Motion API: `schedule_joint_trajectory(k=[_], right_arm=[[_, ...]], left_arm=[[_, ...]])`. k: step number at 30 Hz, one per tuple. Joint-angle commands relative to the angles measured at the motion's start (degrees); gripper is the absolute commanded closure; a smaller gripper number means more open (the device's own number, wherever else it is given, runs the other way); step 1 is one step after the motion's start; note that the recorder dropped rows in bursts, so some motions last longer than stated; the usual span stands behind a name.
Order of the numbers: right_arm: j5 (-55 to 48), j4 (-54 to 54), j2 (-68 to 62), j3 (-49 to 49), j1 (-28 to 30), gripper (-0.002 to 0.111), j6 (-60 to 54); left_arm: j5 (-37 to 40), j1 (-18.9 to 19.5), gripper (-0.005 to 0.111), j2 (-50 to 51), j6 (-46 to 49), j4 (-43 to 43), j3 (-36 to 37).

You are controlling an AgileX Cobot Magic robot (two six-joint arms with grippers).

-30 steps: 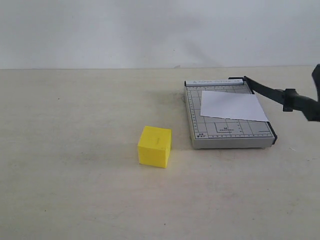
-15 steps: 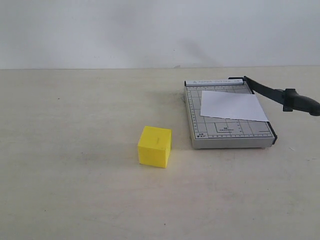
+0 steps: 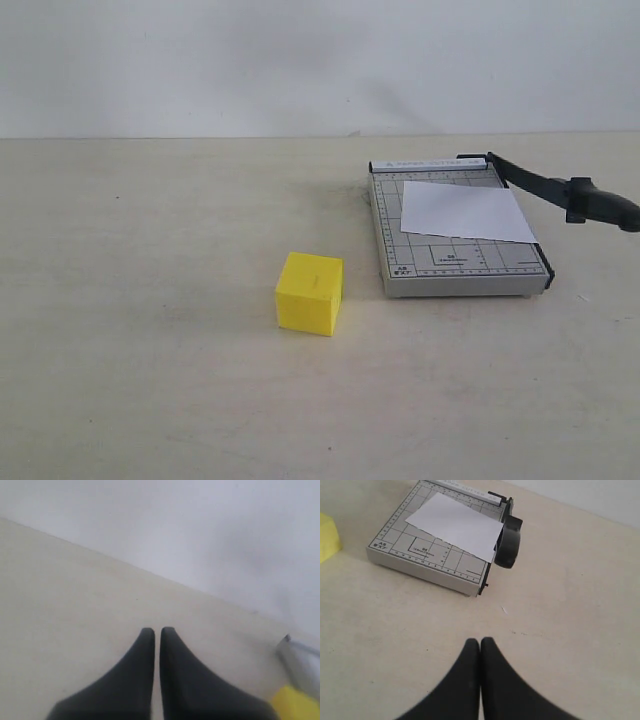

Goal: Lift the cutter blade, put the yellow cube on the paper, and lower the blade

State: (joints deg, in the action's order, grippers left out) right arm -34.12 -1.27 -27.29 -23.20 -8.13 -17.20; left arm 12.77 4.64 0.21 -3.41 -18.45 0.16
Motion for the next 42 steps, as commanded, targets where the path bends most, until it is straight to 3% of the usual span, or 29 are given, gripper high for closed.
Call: schedule_joint_trajectory(k=[1, 15, 20, 22, 24, 27, 28, 29, 30, 35, 37, 39, 40, 42], right_arm=[[0.4, 0.7, 0.2, -0.3, 0.1, 0.108, 3.5], [4.2, 2.2, 0.2, -0.2, 0.1, 0.108, 6.8], [4.3, 2.2, -0.1, -0.2, 0.1, 0.108, 6.8], [4.3, 2.2, -0.7, -0.2, 0.1, 0.108, 6.8], [4.3, 2.2, -1.6, 0.1, 0.1, 0.108, 6.8], [5.2, 2.2, -2.9, 1.9, 0.1, 0.108, 6.8], [6.2, 2.1, -3.5, 3.5, 0.1, 0.108, 6.8], [7.0, 2.1, -3.8, 4.3, 0.1, 0.108, 6.8], [8.2, 2.0, -4.0, 4.9, 0.1, 0.108, 6.8], [12.5, 2.0, -4.0, 4.9, 0.1, 0.108, 6.8], [12.5, 1.9, -4.0, 4.9, 0.1, 0.108, 7.8], [12.3, 2.0, -4.1, 4.9, 0.1, 0.108, 7.8], [12.3, 2.0, -4.4, 4.9, 0.1, 0.108, 7.8], [12.3, 2.0, -6.0, 4.9, 0.1, 0.108, 7.9]], left_arm=[[-4.8, 0.1, 0.102, -0.2, -3.5, -13.7, -0.2], [-5.7, 0.1, 0.102, -0.2, 0.1, -12.2, -0.5], [-4.1, 0.0, 0.102, 5.6, 8.8, -13.5, -11.1], [-1.0, -0.4, 0.102, 12.7, 14.8, -15.3, -16.0], [3.7, -1.5, 0.102, 21.6, 27.3, -23.2, -20.4], [13.6, -4.1, 0.102, 36.5, 56.7, -48.4, -26.9], [22.4, -6.6, 0.102, 46.2, 77.9, -69.8, -30.2], [25.5, -7.8, 0.102, 50.9, 83.9, -78.6, -31.3], [27.7, -11.3, 0.102, 59.2, 90.4, -81.5, -35.1], [22.0, -25.4, 0.102, 82.4, 93.0, -81.5, -46.2], [5.0, -34.6, 0.102, 92.1, 92.7, -81.5, -52.2], [-12.8, -41.3, 0.102, 98.8, 88.8, -81.5, -58.5], [-17.2, -43.7, 0.102, 101.6, 88.0, -81.5, -62.3], [-14.5, -47.0, 0.102, 108.8, 88.0, -81.5, -70.6]])
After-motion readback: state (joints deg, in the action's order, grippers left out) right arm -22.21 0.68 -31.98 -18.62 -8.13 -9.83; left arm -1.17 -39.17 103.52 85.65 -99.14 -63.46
